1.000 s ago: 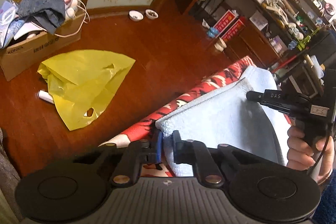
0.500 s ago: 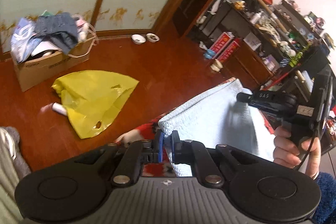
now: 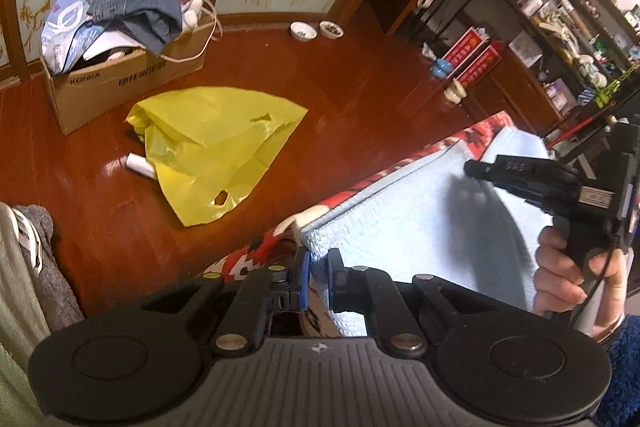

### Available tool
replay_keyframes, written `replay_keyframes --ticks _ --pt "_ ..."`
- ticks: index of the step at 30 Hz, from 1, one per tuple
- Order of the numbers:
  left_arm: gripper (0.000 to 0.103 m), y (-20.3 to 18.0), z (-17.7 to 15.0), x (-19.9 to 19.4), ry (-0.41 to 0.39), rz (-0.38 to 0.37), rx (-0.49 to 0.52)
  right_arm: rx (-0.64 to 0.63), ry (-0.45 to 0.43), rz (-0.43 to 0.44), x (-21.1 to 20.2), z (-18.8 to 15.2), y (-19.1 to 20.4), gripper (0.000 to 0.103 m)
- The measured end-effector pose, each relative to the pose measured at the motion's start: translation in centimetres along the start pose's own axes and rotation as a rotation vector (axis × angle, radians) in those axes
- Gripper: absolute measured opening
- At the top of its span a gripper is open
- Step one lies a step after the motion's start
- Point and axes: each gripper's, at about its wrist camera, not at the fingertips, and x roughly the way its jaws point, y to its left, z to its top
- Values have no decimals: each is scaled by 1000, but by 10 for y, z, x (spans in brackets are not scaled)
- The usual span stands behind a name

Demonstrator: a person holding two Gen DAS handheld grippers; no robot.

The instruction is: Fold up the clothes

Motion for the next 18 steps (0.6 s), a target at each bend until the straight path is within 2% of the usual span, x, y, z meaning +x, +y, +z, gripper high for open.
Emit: replay_keyframes --ticks 1,3,4,6,8,12,15,17,18 --pt "11 0 0 0 2 3 -8 -2 -3 3 -1 0 -2 19" --pt "13 -3 1 -6 -22 14 3 -6 -18 4 -9 2 -5 32" --pt "14 -4 1 -9 -36 20 10 -8 -26 4 -14 4 -6 34" --pt "23 -9 3 -21 -77 36 33 -12 -46 7 -29 5 -10 42" --pt "36 -16 6 -33 -108 19 50 -17 -72 15 -55 6 -15 50" --pt "45 -39 7 -52 -134 -15 107 -20 -131 24 -114 1 -26 73" --pt "54 -61 0 -61 -118 -64 165 3 -175 14 -164 -15 -39 82" --pt "65 -79 -8 -67 -105 -95 222 11 -199 -1 -198 -33 -49 89" --pt "66 -88 -15 -68 -99 -111 252 15 -209 -13 -215 -45 -53 92"
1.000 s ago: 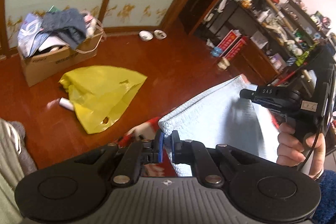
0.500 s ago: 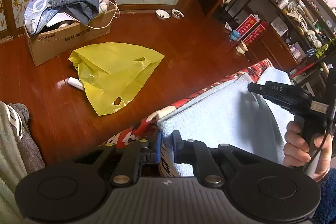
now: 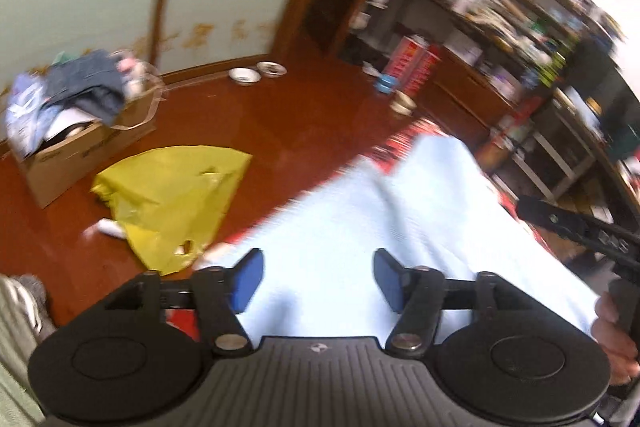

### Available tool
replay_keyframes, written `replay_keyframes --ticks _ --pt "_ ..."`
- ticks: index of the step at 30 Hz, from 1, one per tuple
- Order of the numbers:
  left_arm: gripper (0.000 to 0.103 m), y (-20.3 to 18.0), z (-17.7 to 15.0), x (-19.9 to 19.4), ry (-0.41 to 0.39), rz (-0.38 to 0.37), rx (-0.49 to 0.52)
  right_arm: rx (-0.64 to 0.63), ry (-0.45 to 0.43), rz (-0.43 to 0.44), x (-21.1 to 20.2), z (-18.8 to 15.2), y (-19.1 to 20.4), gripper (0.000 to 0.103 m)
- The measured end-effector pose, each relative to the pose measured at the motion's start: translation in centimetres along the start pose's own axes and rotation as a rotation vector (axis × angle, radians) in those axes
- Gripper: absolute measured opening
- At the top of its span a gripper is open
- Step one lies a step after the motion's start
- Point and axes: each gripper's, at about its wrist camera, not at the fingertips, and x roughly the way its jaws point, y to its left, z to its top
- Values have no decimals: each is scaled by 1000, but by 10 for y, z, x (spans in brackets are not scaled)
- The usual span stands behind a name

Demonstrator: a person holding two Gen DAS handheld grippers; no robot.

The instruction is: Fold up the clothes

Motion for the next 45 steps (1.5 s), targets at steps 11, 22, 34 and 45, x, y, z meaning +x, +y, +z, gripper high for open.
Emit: replay_keyframes --ticks 11,22,34,45 --pt "86 -116 -71 11 146 -140 334 118 -34 -266 -171 -138 -65 102" --pt "87 -195 -171 64 248 -174 536 313 48 -539 -224 -281 -126 102" --pt "103 -213 -209 85 120 -133 703 410 62 -637 -218 -338 -140 103" --pt "103 -202 -218 82 28 -196 721 401 -20 -687 -209 -335 -130 103"
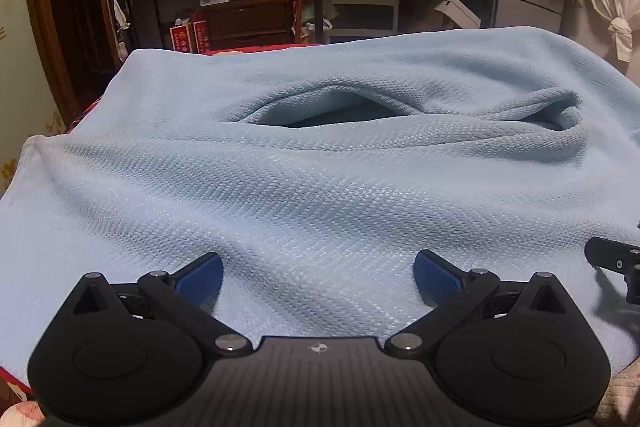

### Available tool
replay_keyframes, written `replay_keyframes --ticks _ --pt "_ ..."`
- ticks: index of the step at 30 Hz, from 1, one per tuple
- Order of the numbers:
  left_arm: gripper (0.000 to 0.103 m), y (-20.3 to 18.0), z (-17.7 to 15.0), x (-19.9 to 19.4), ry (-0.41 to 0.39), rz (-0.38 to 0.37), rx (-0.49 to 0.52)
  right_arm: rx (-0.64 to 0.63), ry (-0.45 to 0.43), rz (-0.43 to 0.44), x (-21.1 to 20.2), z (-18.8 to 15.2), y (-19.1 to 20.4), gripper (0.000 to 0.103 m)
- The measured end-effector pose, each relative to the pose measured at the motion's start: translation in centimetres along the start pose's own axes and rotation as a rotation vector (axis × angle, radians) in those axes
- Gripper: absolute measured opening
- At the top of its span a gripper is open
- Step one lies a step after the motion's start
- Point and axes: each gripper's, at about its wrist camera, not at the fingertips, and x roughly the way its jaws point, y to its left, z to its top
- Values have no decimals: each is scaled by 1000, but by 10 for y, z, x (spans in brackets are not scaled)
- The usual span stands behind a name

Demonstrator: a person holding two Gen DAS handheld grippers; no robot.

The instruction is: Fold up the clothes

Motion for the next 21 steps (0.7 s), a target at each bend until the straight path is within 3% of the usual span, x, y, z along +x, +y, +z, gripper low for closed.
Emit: replay_keyframes --ticks 4,8,10,14,19,21 --pt "103 2 1 2 8 -10 -7 -15 -49 7 -4 -9 -2 103" --pt "103 -2 -1 -1 -14 -11 43 -22 -4 19 -1 -2 -3 103" --pt "94 -1 4 -4 -7 -40 91 -36 30 44 -1 5 -6 102" --pt "72 4 15 -20 -22 -110 192 -112 26 88 -8 16 -10 85" --pt "64 6 40 -42 -94 -152 358 -277 -39 120 -18 50 -5 72" --pt "63 6 53 -42 -110 -167 416 -373 -57 125 -14 65 2 62"
